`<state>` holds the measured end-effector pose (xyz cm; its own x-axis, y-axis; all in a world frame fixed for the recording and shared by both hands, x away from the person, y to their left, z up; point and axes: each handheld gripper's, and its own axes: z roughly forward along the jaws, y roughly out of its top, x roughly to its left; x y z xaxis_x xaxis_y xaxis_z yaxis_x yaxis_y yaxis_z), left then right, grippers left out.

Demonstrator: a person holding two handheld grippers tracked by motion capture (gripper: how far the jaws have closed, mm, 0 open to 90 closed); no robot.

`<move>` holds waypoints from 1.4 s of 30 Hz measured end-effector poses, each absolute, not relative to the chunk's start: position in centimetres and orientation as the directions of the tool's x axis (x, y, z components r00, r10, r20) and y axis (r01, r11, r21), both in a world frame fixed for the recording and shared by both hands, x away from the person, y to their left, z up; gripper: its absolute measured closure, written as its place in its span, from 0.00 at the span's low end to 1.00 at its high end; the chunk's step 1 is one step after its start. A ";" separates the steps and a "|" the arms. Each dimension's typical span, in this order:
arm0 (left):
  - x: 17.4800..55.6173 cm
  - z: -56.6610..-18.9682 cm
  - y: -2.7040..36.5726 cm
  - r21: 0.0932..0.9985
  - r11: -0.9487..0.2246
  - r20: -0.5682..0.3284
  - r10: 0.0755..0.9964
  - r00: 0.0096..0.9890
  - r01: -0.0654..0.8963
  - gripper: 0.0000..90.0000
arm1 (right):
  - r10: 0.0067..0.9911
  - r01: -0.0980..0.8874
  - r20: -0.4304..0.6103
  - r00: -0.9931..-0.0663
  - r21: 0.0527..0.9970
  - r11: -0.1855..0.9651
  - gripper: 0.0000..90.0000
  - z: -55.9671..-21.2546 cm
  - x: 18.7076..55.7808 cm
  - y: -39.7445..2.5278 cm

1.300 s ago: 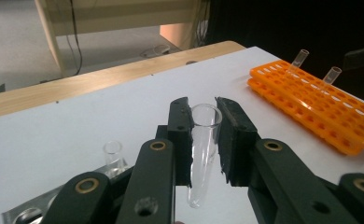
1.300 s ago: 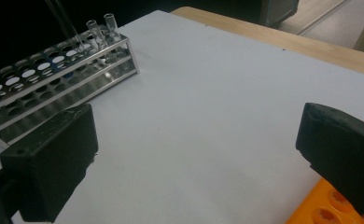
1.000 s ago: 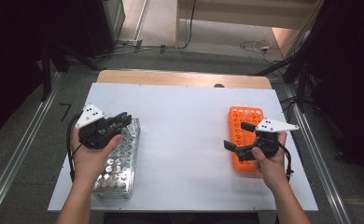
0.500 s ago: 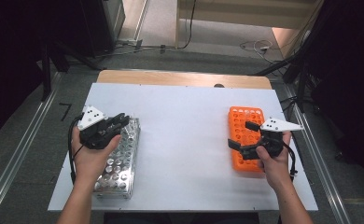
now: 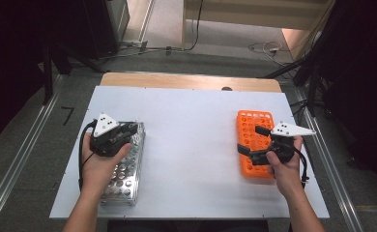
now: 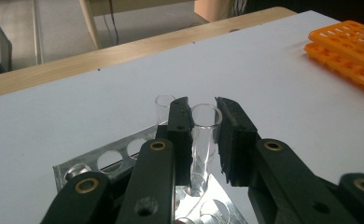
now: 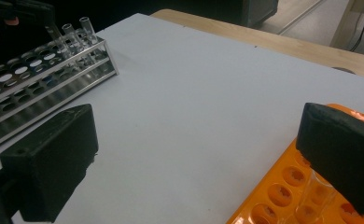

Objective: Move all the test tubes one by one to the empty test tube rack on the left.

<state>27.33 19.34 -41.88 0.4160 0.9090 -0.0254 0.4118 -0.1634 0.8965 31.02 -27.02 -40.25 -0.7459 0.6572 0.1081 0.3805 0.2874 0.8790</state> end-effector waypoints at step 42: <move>27.7 -42.0 18.9 0.855 -0.133 -0.093 0.912 0.400 0.501 0.37 | 0.682 0.398 0.118 -0.722 0.877 0.269 0.00 -40.4 31.3 -28.2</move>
